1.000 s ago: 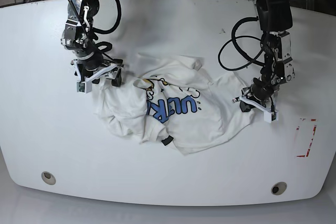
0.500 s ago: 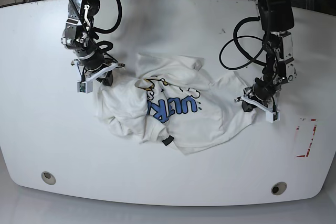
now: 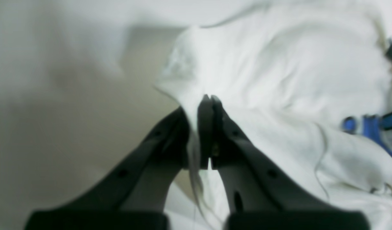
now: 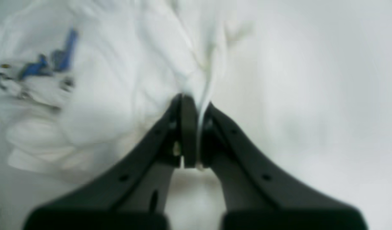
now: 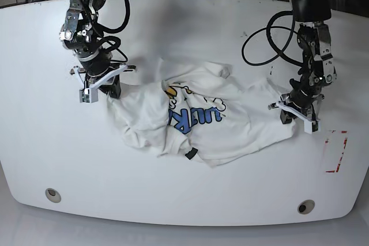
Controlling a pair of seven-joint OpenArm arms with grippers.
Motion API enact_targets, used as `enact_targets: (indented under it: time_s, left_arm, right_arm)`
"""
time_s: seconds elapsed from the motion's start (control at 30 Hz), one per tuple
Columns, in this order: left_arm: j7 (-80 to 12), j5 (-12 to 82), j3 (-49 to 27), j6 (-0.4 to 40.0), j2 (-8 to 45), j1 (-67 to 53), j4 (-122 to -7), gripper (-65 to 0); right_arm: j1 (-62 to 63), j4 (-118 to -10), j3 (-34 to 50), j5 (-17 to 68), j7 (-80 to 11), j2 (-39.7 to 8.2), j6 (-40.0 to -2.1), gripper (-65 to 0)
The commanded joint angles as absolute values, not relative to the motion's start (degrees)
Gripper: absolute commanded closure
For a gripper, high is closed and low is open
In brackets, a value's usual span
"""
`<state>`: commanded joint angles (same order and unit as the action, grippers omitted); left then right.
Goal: Fold the T-shirt properly
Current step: 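Lift the shirt high with both grippers, shaking it out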
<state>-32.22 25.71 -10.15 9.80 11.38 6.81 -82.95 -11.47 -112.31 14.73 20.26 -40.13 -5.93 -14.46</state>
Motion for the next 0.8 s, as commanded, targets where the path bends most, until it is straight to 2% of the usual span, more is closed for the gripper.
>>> enact_targets:
  time_s: [0.3,0.5,0.8]
  left_arm:
    - [-33.9,25.8,-10.2,9.8,11.5,6.9,-93.6,0.0]
    - [-33.9,25.8,-10.2,9.8,13.5,7.3,-99.7,0.0]
    - [-34.0,25.7,-11.3,9.8,15.0,12.2,-102.4,0.0]
  right_arm:
    - [-8.0,-114.5,14.8,20.0,-39.8,-6.1,-14.5,0.0]
    - [-2.9,-114.3,14.5,20.4,-39.7,-6.3,-14.5,0.0]
    - [6.9,-110.6,11.7,20.4,-37.2,-10.5,-14.5,0.0]
